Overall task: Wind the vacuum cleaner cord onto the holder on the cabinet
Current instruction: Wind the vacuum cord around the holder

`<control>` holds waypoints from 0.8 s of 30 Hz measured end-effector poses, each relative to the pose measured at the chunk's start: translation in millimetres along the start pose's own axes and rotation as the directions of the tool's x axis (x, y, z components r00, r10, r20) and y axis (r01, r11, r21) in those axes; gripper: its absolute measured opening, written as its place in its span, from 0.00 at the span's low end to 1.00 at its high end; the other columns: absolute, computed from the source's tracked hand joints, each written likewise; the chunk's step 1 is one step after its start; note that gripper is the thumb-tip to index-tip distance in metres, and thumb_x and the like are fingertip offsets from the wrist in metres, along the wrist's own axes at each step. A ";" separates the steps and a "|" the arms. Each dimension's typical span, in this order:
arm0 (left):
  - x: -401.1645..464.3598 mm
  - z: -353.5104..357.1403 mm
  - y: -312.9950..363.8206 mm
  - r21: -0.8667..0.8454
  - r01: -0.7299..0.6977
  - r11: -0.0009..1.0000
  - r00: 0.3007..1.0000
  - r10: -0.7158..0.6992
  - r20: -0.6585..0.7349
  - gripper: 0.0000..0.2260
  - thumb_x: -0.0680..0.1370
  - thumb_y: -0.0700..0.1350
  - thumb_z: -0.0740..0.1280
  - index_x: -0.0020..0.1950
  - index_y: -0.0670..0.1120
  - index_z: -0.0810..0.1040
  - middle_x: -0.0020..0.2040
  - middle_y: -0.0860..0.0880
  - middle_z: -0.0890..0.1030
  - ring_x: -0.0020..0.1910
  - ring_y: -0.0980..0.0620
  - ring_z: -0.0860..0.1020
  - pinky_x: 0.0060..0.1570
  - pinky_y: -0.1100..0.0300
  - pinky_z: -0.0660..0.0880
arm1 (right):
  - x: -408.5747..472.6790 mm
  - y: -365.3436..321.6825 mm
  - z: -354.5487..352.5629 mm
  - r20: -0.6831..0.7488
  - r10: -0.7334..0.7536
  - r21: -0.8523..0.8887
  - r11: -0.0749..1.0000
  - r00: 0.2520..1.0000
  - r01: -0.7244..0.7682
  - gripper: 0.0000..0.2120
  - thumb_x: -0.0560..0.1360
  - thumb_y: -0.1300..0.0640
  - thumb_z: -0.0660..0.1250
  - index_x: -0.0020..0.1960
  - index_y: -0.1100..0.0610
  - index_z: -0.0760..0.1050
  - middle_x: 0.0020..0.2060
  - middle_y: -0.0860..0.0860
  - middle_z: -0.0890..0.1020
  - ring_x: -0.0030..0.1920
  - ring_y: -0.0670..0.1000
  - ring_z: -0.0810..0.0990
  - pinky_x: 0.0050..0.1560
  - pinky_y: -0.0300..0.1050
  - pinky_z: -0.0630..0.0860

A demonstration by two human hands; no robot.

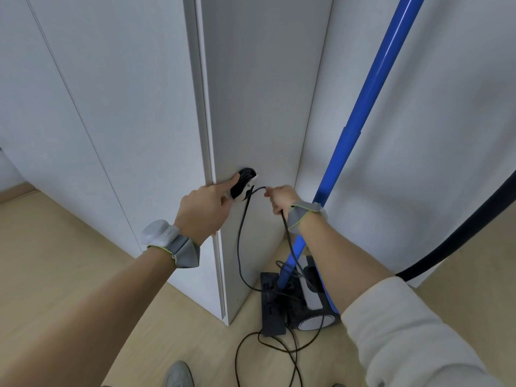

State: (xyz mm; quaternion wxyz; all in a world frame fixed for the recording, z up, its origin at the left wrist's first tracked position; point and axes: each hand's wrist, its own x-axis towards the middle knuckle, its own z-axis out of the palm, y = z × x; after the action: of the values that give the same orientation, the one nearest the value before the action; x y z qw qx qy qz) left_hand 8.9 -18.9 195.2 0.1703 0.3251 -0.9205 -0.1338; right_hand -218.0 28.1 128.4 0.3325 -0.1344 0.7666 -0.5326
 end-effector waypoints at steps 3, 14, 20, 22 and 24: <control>-0.6 -1.7 2.0 0.011 0.002 1.000 1.000 -0.002 0.001 0.27 0.80 0.43 0.54 0.75 0.69 0.64 0.30 0.50 0.75 0.31 0.46 0.81 0.43 0.50 0.81 | 3.9 -33.4 -2.2 0.001 0.009 0.133 0.991 1.000 -0.009 0.13 0.82 0.62 0.59 0.38 0.60 0.70 0.25 0.50 0.62 0.15 0.44 0.56 0.19 0.28 0.52; -2.4 -6.3 4.8 -0.002 0.005 1.000 1.000 -0.005 0.014 0.28 0.79 0.42 0.55 0.74 0.67 0.67 0.31 0.52 0.71 0.34 0.44 0.81 0.46 0.50 0.80 | -33.4 -100.0 2.9 -0.024 -0.194 0.057 0.979 0.981 0.195 0.15 0.80 0.66 0.61 0.34 0.59 0.71 0.30 0.52 0.73 0.20 0.47 0.63 0.20 0.29 0.55; -4.1 -7.3 4.0 0.043 -0.019 0.999 1.000 0.019 0.015 0.29 0.78 0.42 0.55 0.75 0.68 0.65 0.30 0.51 0.73 0.33 0.45 0.81 0.45 0.51 0.80 | -70.6 -110.2 7.3 -0.007 -0.398 -0.231 0.893 0.918 0.385 0.14 0.80 0.58 0.63 0.38 0.60 0.80 0.31 0.51 0.75 0.24 0.52 0.66 0.26 0.39 0.64; -4.1 -3.3 1.6 0.072 -0.032 0.997 0.999 0.033 -0.003 0.29 0.78 0.43 0.55 0.76 0.68 0.63 0.31 0.49 0.75 0.32 0.44 0.80 0.45 0.51 0.80 | -83.6 -107.7 9.2 0.027 -0.423 -0.265 0.871 0.906 0.414 0.15 0.81 0.56 0.61 0.46 0.62 0.83 0.33 0.52 0.75 0.25 0.53 0.69 0.28 0.39 0.67; -3.9 1.4 -0.7 0.094 -0.048 0.994 0.998 0.051 -0.030 0.29 0.79 0.44 0.55 0.76 0.69 0.61 0.33 0.47 0.77 0.32 0.44 0.79 0.42 0.52 0.80 | -90.3 -103.3 13.8 0.037 -0.443 -0.290 0.853 0.896 0.434 0.16 0.81 0.54 0.59 0.48 0.61 0.84 0.33 0.52 0.76 0.30 0.56 0.73 0.31 0.41 0.70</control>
State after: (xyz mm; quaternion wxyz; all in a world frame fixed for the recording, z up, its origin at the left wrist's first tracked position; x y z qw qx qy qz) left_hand 11.6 -16.7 192.9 0.1732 0.3117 -0.9307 -0.0813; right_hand -157.2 27.7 252.1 0.1668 -0.3445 0.7908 -0.4777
